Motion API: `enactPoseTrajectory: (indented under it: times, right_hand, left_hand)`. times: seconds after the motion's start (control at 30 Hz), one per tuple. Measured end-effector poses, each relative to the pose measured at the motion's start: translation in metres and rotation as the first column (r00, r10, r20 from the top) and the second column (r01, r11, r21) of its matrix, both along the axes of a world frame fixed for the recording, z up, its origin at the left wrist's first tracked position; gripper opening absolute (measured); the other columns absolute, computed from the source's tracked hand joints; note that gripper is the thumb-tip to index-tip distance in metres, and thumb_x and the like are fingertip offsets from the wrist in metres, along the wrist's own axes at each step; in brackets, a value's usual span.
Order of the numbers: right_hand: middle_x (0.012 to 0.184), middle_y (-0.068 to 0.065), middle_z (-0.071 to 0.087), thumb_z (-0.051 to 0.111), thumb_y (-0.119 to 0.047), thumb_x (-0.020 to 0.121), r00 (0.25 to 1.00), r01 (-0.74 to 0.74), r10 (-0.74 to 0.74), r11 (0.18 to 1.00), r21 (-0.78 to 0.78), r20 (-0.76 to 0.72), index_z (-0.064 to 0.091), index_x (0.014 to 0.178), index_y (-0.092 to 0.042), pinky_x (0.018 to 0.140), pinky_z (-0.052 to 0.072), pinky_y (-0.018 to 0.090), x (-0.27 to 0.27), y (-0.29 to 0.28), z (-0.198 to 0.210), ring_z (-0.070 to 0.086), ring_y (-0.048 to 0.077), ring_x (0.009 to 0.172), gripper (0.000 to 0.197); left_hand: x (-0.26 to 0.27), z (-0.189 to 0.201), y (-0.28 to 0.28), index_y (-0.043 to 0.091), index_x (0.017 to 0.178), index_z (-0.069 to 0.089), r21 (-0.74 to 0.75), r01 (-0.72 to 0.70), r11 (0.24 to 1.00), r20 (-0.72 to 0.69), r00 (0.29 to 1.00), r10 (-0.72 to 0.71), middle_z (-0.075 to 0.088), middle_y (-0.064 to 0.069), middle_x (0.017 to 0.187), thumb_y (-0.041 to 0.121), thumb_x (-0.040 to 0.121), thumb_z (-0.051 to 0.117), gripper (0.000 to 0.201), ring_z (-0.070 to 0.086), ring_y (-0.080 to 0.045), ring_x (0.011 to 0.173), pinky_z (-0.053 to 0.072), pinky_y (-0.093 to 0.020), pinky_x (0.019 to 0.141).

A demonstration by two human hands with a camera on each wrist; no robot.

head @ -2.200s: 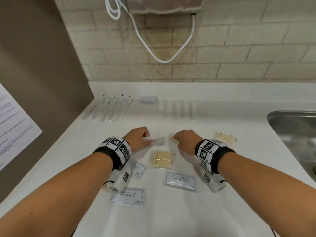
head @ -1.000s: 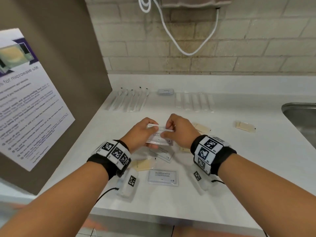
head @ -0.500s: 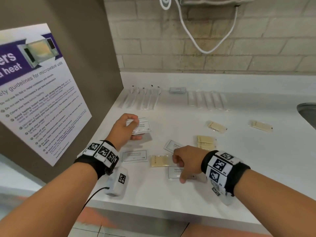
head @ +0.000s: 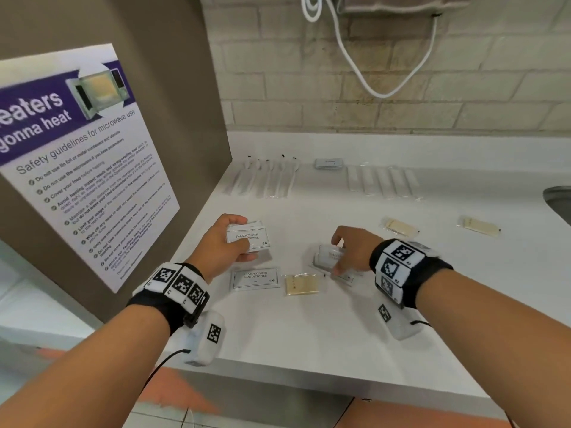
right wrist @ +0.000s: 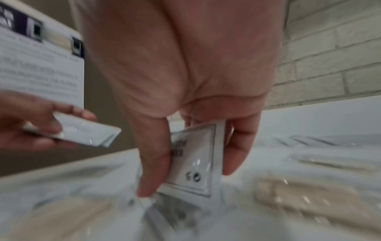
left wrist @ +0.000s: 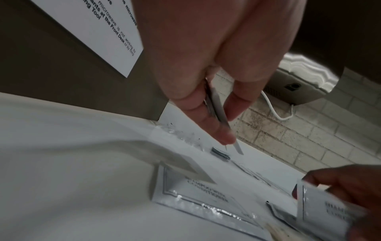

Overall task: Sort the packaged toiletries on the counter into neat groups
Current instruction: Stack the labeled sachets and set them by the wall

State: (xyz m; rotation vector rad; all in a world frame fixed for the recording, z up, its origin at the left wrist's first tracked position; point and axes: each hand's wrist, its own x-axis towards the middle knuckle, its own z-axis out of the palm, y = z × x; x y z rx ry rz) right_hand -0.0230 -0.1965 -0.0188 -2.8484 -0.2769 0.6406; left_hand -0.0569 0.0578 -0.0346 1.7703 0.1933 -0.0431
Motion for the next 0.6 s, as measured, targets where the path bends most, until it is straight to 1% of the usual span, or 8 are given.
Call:
enactPoseTrajectory:
  times: [0.03, 0.1, 0.23, 0.3, 0.4, 0.47, 0.53, 0.6]
  right_hand:
    - [0.128, 0.006, 0.055, 0.078, -0.026, 0.074, 1.0, 0.027, -0.027, 0.999, -0.046, 0.001, 0.044, 0.132, -0.009, 0.091, 0.049, 0.031, -0.002, 0.0, -0.005, 0.056, 0.024, 0.116, 0.069]
    - [0.13, 0.008, 0.056, 0.078, -0.03, 0.075, 0.999, 0.035, -0.036, 0.989, -0.142, -0.003, 0.049, 0.131, -0.006, 0.097, 0.05, 0.034, -0.002, 0.0, -0.014, 0.057, 0.024, 0.118, 0.067]
    - [0.119, 0.004, 0.064, 0.08, -0.035, 0.071, 0.999, 0.047, -0.045, 0.984, -0.169, 0.016, 0.06, 0.121, -0.01, 0.093, 0.052, 0.032, 0.001, 0.001, -0.018, 0.062, 0.022, 0.109, 0.06]
    - [0.113, 0.004, 0.068, 0.08, -0.036, 0.07, 1.0, 0.03, -0.031, 0.978, -0.205, -0.001, 0.063, 0.116, -0.01, 0.087, 0.053, 0.029, 0.001, 0.004, -0.017, 0.065, 0.021, 0.103, 0.055]
    - [0.115, 0.006, 0.067, 0.079, -0.033, 0.072, 0.999, 0.0, -0.01, 0.973, -0.23, -0.045, 0.061, 0.116, -0.008, 0.085, 0.051, 0.03, 0.004, 0.011, -0.013, 0.063, 0.021, 0.096, 0.054]
    - [0.121, 0.008, 0.064, 0.079, -0.028, 0.074, 1.0, -0.016, 0.012, 0.978, -0.207, -0.02, 0.058, 0.12, -0.006, 0.087, 0.05, 0.03, 0.007, 0.017, -0.003, 0.062, 0.024, 0.103, 0.055]
    - [0.124, 0.008, 0.06, 0.079, -0.024, 0.075, 0.998, -0.048, 0.053, 0.992, -0.117, 0.038, 0.056, 0.123, -0.007, 0.089, 0.047, 0.03, 0.007, 0.029, 0.007, 0.059, 0.024, 0.111, 0.056]
    - [0.125, 0.007, 0.057, 0.079, -0.024, 0.074, 0.991, -0.129, 0.128, 0.992, 0.007, 0.047, 0.056, 0.122, -0.01, 0.086, 0.045, 0.029, 0.005, 0.048, 0.014, 0.055, 0.021, 0.106, 0.055]
  left_hand:
    - [-0.002, 0.0, 0.001, 0.008, 0.122, 0.049, 0.011, 0.015, 1.0, 0.007, 1.0, -0.015, 0.056, -0.009, 0.115, -0.011, 0.088, 0.052, 0.04, 0.066, -0.017, 0.092, 0.061, -0.024, 0.066]
    - [-0.005, -0.002, 0.003, 0.009, 0.123, 0.049, 0.031, 0.034, 0.999, 0.015, 0.999, -0.034, 0.056, -0.002, 0.108, -0.014, 0.087, 0.052, 0.043, 0.065, -0.012, 0.09, 0.06, -0.02, 0.064]
    - [-0.008, -0.005, 0.009, 0.01, 0.122, 0.05, 0.045, 0.031, 0.998, 0.025, 0.999, -0.032, 0.055, -0.005, 0.112, -0.015, 0.087, 0.052, 0.043, 0.064, -0.011, 0.092, 0.061, -0.024, 0.068]
    - [-0.009, -0.005, 0.012, 0.011, 0.122, 0.05, 0.044, 0.034, 0.998, 0.029, 0.999, -0.035, 0.055, -0.006, 0.115, -0.014, 0.088, 0.051, 0.042, 0.065, -0.013, 0.092, 0.062, -0.027, 0.069]
    - [-0.011, -0.004, 0.019, 0.014, 0.121, 0.049, 0.037, 0.035, 0.999, 0.017, 0.999, -0.035, 0.057, -0.009, 0.118, -0.012, 0.09, 0.048, 0.041, 0.07, -0.026, 0.088, 0.062, -0.032, 0.07]
    - [-0.012, -0.003, 0.024, 0.016, 0.12, 0.049, 0.034, 0.032, 0.999, 0.018, 0.999, -0.033, 0.058, -0.008, 0.116, -0.012, 0.091, 0.047, 0.04, 0.071, -0.031, 0.088, 0.062, -0.033, 0.069]
    - [-0.013, -0.002, 0.028, 0.016, 0.119, 0.049, 0.045, 0.018, 0.999, 0.042, 0.999, -0.02, 0.058, -0.006, 0.113, -0.012, 0.092, 0.046, 0.04, 0.071, -0.03, 0.086, 0.061, -0.029, 0.064]
    - [-0.014, -0.001, 0.031, 0.017, 0.119, 0.048, 0.049, 0.005, 0.999, 0.064, 0.998, -0.009, 0.058, -0.005, 0.112, -0.012, 0.092, 0.044, 0.04, 0.07, -0.032, 0.086, 0.06, -0.026, 0.06]
